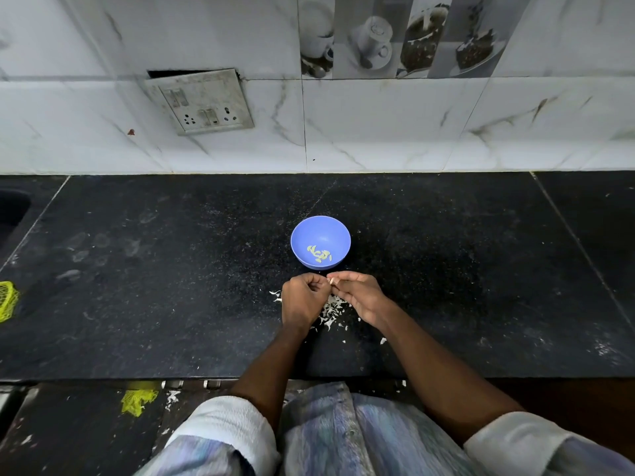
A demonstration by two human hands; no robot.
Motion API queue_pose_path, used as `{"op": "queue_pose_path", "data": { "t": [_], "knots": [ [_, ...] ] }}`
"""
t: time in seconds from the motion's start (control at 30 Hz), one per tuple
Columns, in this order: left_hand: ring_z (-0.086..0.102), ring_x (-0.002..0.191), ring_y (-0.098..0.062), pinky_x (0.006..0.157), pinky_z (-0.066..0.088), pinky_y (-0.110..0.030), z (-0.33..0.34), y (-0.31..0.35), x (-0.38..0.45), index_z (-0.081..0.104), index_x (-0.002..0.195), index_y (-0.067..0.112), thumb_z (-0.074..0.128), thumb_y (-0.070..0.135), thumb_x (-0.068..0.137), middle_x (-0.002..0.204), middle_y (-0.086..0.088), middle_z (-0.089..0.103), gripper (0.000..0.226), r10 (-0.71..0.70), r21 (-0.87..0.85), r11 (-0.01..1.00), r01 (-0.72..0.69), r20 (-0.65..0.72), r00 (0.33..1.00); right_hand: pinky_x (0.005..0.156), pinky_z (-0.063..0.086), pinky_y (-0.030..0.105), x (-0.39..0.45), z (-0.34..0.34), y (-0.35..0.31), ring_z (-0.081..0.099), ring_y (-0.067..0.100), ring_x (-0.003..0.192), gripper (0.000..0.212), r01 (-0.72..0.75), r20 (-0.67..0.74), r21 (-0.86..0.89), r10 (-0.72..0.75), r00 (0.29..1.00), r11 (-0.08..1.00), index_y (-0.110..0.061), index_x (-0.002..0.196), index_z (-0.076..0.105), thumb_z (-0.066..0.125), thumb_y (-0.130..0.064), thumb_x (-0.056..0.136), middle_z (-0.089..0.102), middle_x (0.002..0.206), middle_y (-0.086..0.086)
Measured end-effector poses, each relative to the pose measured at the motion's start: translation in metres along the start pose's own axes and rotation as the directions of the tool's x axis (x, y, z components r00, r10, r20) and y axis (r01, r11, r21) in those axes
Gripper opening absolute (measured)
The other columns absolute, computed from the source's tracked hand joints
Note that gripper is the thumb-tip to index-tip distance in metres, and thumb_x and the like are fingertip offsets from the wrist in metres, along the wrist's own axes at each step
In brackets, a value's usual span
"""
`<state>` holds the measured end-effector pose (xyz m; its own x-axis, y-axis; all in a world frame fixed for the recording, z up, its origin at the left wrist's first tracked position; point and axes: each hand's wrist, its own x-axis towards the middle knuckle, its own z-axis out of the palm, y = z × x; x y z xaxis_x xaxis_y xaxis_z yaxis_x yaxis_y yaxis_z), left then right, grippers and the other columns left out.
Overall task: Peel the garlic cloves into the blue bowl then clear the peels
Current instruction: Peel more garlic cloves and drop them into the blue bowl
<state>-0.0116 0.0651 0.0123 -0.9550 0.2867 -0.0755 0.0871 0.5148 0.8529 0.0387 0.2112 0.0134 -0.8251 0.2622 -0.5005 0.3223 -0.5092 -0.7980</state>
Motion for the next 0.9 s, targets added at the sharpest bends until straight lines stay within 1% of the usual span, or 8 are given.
{"op": "queue_pose_path", "data": {
  "t": [0.13, 0.27, 0.4, 0.53, 0.63, 0.73, 0.8, 0.9],
  "knots": [
    [0.07, 0.066, -0.006, 0.067, 0.06, -0.036, -0.0002, -0.0024, -0.0008, 0.079, 0.076, 0.021, 0.072, 0.024, 0.084, 0.067, 0.012, 0.073, 0.011, -0.008, 0.014, 1.0, 0.008, -0.017, 1.0, 0.082, 0.059, 0.021, 0.0002, 0.0021, 0.0005, 0.074, 0.019, 0.097, 0.02, -0.027, -0.011, 0.061, 0.027, 1.0, 0.998, 0.009, 0.112, 0.07, 0.06, 0.011, 0.094, 0.076, 0.105, 0.018],
    [0.068, 0.064, -0.002, 0.066, 0.058, -0.03, -0.0009, -0.001, -0.0027, 0.079, 0.076, 0.022, 0.073, 0.023, 0.086, 0.067, 0.014, 0.072, 0.011, -0.009, 0.004, 1.0, 0.009, -0.015, 1.0, 0.082, 0.059, 0.021, 0.0, 0.0032, 0.0012, 0.075, 0.02, 0.097, 0.02, -0.024, -0.018, 0.044, 0.025, 1.0, 0.999, 0.005, 0.108, 0.073, 0.068, 0.011, 0.089, 0.076, 0.107, 0.02],
    [0.068, 0.065, -0.002, 0.066, 0.056, -0.025, -0.0017, 0.0018, -0.0042, 0.078, 0.08, 0.021, 0.074, 0.018, 0.09, 0.069, 0.011, 0.073, 0.012, -0.032, -0.069, 0.997, 0.029, -0.043, 0.999, 0.079, 0.06, 0.023, 0.0001, 0.0039, 0.0013, 0.075, 0.02, 0.092, 0.018, -0.022, -0.043, 0.066, 0.025, 0.999, 0.998, 0.005, 0.104, 0.073, 0.066, 0.013, 0.09, 0.076, 0.102, 0.017],
    [0.061, 0.059, -0.001, 0.062, 0.05, -0.026, -0.0019, -0.0009, -0.0041, 0.074, 0.078, 0.019, 0.068, 0.019, 0.096, 0.063, 0.011, 0.067, 0.019, -0.038, -0.068, 0.997, 0.035, -0.044, 0.998, 0.079, 0.061, 0.027, -0.0033, 0.0012, -0.0001, 0.076, 0.026, 0.094, 0.02, -0.037, -0.039, 0.068, 0.04, 0.998, 0.997, 0.004, 0.111, 0.07, 0.065, 0.009, 0.093, 0.075, 0.105, 0.02],
    [0.062, 0.059, -0.004, 0.06, 0.051, -0.03, -0.0024, -0.0013, -0.0046, 0.071, 0.072, 0.019, 0.072, 0.027, 0.093, 0.062, 0.01, 0.067, 0.023, -0.036, -0.027, 0.999, 0.035, -0.066, 0.997, 0.078, 0.061, 0.028, -0.0067, -0.0003, -0.0022, 0.076, 0.025, 0.094, 0.019, -0.048, -0.039, 0.007, 0.048, 0.998, 0.999, 0.001, 0.114, 0.071, 0.063, 0.003, 0.097, 0.077, 0.106, 0.018],
    [0.067, 0.064, -0.003, 0.065, 0.057, -0.024, -0.0025, 0.0003, -0.0048, 0.073, 0.076, 0.022, 0.084, 0.019, 0.084, 0.069, 0.011, 0.071, 0.014, -0.025, -0.025, 0.999, 0.023, -0.062, 0.998, 0.064, 0.055, 0.022, -0.0057, 0.0029, -0.003, 0.066, 0.018, 0.072, 0.019, -0.027, -0.108, -0.049, 0.022, 0.994, 0.998, 0.006, 0.11, 0.071, 0.063, 0.006, 0.093, 0.074, 0.086, 0.015],
    [0.068, 0.066, -0.001, 0.07, 0.06, -0.029, -0.002, -0.001, -0.0044, 0.076, 0.08, 0.024, 0.081, 0.012, 0.085, 0.071, 0.012, 0.072, 0.014, -0.017, -0.017, 1.0, 0.016, -0.048, 0.999, 0.055, 0.046, 0.021, -0.0039, 0.0053, -0.003, 0.055, 0.013, 0.061, 0.018, -0.012, -0.152, -0.14, -0.009, 0.988, 0.99, 0.01, 0.106, 0.071, 0.063, 0.007, 0.091, 0.067, 0.077, 0.013],
    [0.07, 0.072, -0.003, 0.072, 0.061, -0.032, -0.0014, -0.0029, -0.0041, 0.081, 0.091, 0.025, 0.076, 0.014, 0.09, 0.078, 0.013, 0.075, 0.011, -0.008, 0.055, 0.998, 0.008, -0.012, 1.0, 0.055, 0.046, 0.022, -0.0034, 0.0054, -0.001, 0.055, 0.012, 0.061, 0.018, 0.022, -0.138, -0.342, -0.073, 0.988, 0.939, 0.003, 0.096, 0.075, 0.059, 0.006, 0.092, 0.067, 0.073, 0.01]
  ]
}}
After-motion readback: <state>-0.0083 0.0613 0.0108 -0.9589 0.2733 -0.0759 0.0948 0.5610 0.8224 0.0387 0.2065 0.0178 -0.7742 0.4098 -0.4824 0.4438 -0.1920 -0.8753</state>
